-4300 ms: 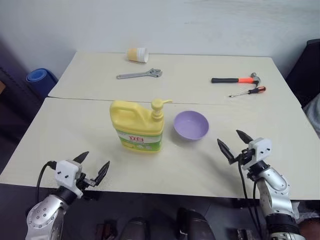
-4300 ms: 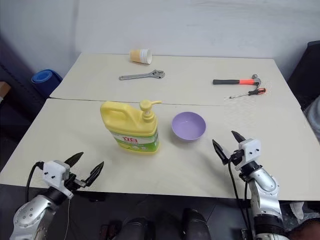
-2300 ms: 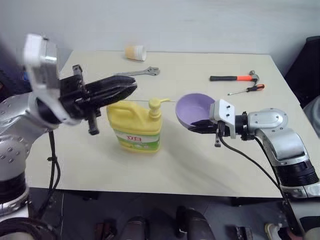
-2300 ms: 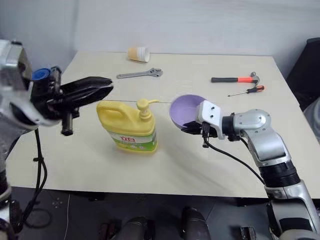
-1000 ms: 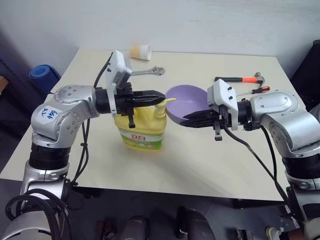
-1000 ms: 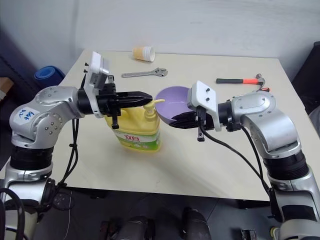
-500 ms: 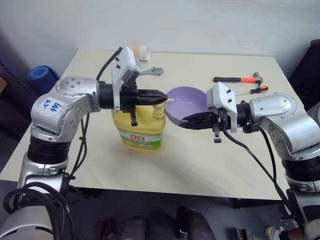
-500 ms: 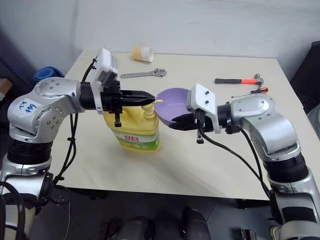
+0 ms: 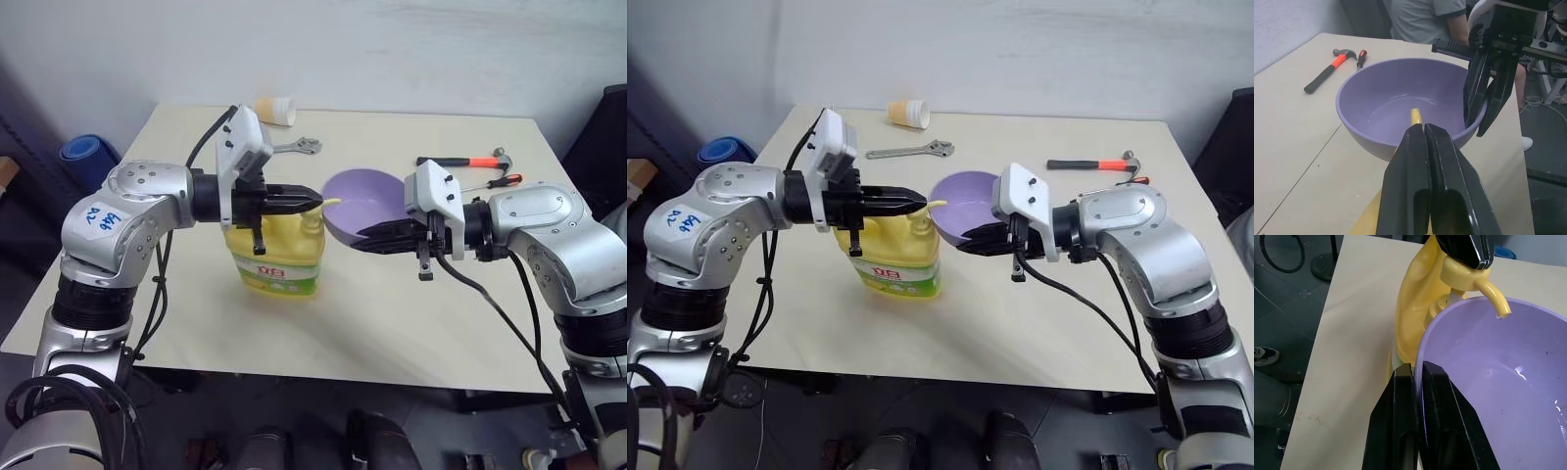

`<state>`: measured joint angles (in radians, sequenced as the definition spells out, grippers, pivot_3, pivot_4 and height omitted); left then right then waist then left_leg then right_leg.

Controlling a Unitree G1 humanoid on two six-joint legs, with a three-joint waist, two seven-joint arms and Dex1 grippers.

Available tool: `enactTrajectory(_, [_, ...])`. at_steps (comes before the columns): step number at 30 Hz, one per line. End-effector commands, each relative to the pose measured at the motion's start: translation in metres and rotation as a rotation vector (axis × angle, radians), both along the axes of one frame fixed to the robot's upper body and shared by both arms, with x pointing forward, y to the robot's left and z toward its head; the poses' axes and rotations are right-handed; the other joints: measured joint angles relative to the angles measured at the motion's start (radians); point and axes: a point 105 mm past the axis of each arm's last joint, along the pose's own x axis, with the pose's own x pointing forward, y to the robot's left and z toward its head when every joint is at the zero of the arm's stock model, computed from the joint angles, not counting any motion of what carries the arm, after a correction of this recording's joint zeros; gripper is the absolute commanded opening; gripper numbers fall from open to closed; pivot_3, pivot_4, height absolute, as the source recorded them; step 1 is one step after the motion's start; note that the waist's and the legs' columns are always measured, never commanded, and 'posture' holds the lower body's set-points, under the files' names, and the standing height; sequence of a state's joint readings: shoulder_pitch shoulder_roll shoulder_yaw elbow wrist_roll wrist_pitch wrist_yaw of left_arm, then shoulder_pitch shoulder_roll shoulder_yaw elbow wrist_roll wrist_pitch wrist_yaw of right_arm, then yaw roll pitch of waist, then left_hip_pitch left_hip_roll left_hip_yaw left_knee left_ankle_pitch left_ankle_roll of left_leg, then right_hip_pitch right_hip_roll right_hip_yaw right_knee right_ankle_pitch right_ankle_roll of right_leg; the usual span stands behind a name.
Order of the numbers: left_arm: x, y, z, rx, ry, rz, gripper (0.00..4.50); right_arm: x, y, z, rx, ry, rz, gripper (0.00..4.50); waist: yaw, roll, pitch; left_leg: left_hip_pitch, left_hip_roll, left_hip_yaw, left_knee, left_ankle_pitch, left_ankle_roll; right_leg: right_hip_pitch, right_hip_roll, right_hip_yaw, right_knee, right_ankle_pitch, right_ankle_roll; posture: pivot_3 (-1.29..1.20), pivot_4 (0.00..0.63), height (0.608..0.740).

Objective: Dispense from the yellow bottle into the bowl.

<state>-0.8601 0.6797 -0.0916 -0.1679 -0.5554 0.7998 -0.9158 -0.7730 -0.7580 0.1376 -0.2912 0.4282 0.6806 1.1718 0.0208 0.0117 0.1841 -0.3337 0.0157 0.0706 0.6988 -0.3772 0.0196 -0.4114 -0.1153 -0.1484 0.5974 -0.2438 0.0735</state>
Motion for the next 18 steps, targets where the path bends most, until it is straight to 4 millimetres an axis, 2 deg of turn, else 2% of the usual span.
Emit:
enactTrajectory(1, [0.008,0.007,-0.071,0.138,0.267,0.080,0.05,-0.009,0.003,0.013,0.013,-0.055,0.032,0.00,0.000,0.000,-0.001,0.000,0.000,0.000,0.000,0.000,0.000,0.000,0.000,0.000,0.000,0.000,0.000,0.00,0.150,0.740])
enactTrajectory(13, [0.009,0.011,-0.097,0.167,0.357,0.090,0.05,-0.010,0.004,0.011,0.020,-0.047,0.036,0.00,0.000,-0.001,-0.010,0.000,0.000,0.000,0.000,0.000,0.000,0.000,0.000,0.001,0.000,0.000,0.000,0.00,0.150,0.740])
enactTrajectory(15, [0.011,0.010,-0.093,0.148,0.345,0.088,0.05,-0.010,0.004,0.010,0.020,-0.044,0.035,0.00,0.000,-0.001,-0.013,0.000,0.000,0.000,-0.001,0.000,0.000,0.000,0.000,0.000,-0.001,0.000,0.000,0.00,0.150,0.740])
enactTrajectory(18, [0.012,0.006,-0.077,0.083,0.302,0.068,0.05,-0.009,0.003,0.008,0.021,-0.038,0.024,0.00,0.000,-0.001,-0.017,0.000,0.000,0.000,-0.001,0.000,0.000,0.001,0.000,0.000,-0.001,0.000,0.000,0.00,0.150,0.740])
